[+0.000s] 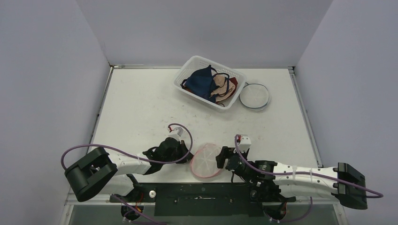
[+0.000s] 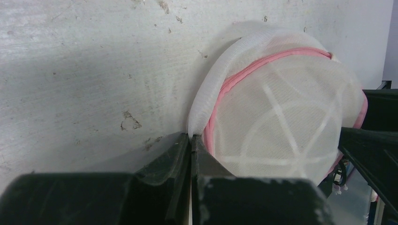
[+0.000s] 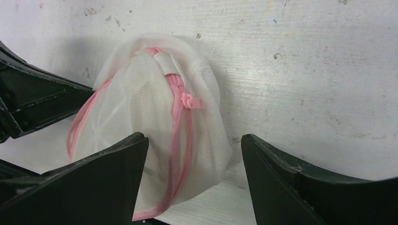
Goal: Unzip the laundry bag and remove the bra
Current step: Adjust the laundry bag at the center of the board.
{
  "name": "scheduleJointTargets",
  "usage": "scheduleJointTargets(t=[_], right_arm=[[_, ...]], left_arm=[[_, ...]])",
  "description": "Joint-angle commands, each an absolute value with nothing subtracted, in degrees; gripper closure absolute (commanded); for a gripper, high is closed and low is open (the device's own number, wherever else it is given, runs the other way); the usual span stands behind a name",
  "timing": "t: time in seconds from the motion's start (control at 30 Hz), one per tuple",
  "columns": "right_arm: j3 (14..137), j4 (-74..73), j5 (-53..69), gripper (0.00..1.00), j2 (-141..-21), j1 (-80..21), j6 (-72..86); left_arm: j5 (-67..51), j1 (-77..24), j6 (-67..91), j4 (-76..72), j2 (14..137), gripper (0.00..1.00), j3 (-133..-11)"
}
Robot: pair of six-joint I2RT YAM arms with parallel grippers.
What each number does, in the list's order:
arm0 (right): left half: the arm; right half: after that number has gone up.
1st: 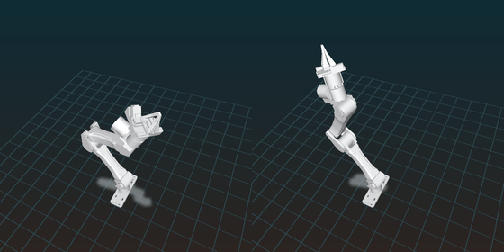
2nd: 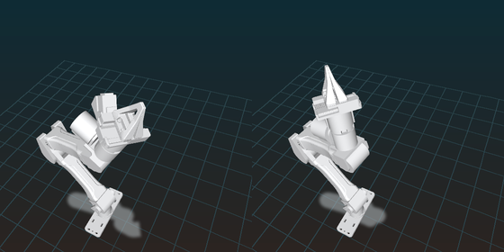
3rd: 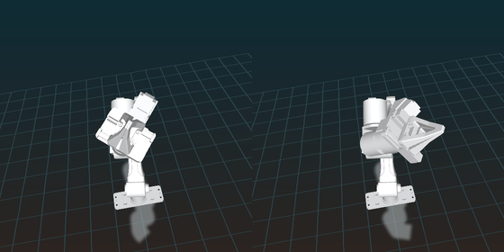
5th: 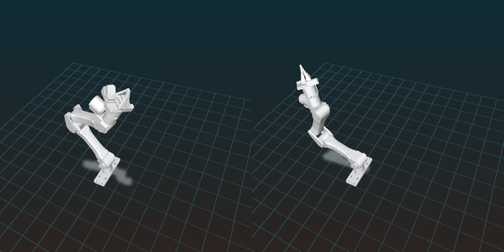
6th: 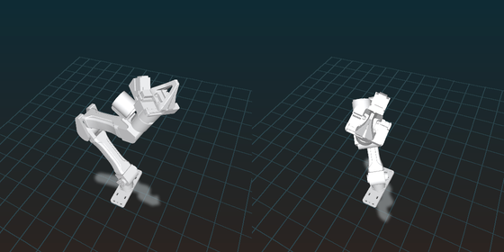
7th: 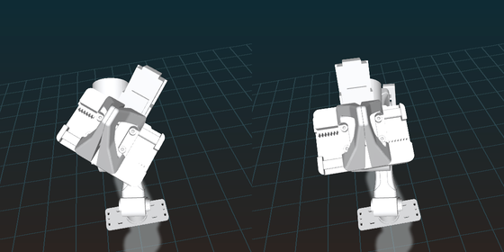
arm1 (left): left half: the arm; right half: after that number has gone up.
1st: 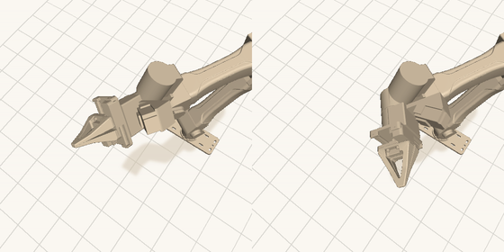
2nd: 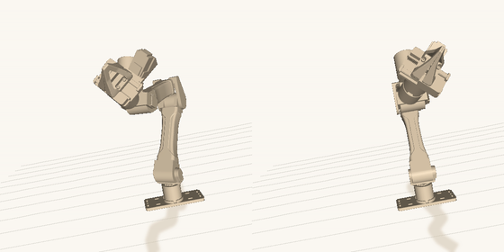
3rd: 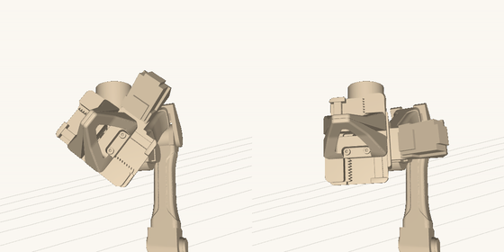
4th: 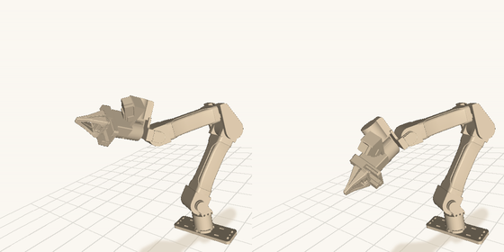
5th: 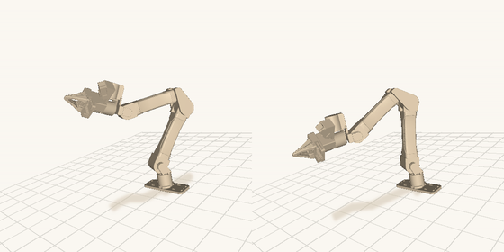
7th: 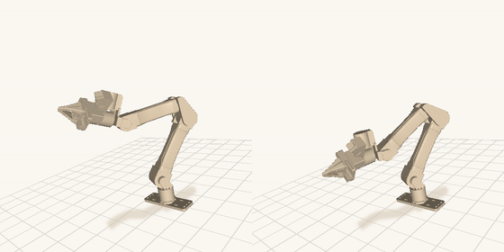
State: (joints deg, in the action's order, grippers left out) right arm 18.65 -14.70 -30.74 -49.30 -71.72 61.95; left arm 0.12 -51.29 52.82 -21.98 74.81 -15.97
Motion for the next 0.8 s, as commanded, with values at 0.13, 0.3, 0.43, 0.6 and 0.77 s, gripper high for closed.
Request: scheduleJointTargets(t=[0.13, 0.3, 0.43, 0.6, 0.77], right_arm=[[25.0, -18.9, -30.0, 0.24, -48.6, -73.4, 57.1], [29.6, -26.3, -29.2, 0.23, -48.4, -73.5, 54.8], [32.6, -31.9, -30.3, 0.22, -48.7, -73.7, 53.6], [35.6, -37.2, -33.6, 0.24, -49.1, -73.9, 54.3], [29.9, -24.0, -30.8, 0.47, -40.4, -74.2, 54.0]], left_arm=[[-1.3, -51.6, 54.9, -26.1, 73.8, 1.00, -15.3], [-1.2, -51.7, 54.9, -25.9, 73.7, 1.00, -15.8], [-1.3, -51.6, 55.1, -26.0, 73.6, 1.00, -16.1], [-1.2, -51.7, 55.4, -26.1, 73.4, 1.00, -15.9], [-1.5, -51.7, 56.1, -27.1, 74.1, 1.00, -15.6]])
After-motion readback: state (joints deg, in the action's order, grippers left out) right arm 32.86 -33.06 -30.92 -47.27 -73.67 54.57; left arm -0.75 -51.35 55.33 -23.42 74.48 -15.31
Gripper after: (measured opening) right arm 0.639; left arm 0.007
